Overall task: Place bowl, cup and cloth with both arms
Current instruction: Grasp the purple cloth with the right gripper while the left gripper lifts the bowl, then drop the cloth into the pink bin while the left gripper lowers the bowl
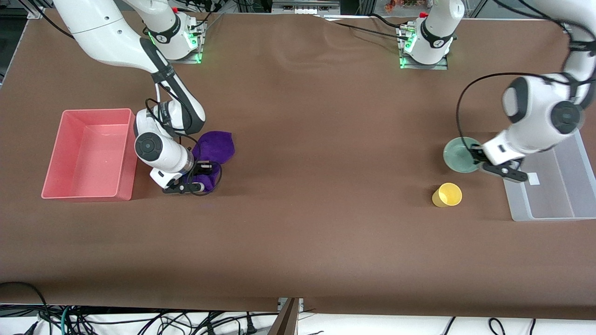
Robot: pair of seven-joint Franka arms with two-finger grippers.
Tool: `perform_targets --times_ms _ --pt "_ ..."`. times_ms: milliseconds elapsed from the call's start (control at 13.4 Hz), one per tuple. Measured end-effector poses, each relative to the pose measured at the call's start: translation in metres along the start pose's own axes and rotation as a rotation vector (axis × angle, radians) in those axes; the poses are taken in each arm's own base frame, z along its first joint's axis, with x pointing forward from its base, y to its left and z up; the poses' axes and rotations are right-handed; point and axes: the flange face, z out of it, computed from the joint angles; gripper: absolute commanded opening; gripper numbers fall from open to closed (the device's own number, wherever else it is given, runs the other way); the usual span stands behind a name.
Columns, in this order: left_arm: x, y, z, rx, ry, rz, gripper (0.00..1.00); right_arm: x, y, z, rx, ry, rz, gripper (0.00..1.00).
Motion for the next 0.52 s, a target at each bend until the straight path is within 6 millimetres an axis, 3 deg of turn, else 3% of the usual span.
perform_targets --times_ms 149,223,372,521 --pt "-0.004 -0.043 -0.037 0.001 0.004 0.046 0.00 0.007 0.001 -0.025 -0.011 -0.023 0.000 0.00" --pt "-0.012 -0.069 -0.045 0.002 0.008 0.073 0.00 0.013 0.004 -0.047 -0.022 -0.047 -0.003 0.00" --pt "-0.035 -0.130 -0.038 -0.003 0.008 0.114 0.00 0.025 0.020 -0.103 -0.046 -0.106 -0.030 0.00" --pt "-0.060 -0.191 -0.013 -0.020 0.001 0.142 0.00 0.033 0.062 -0.166 -0.067 -0.182 -0.088 0.00"
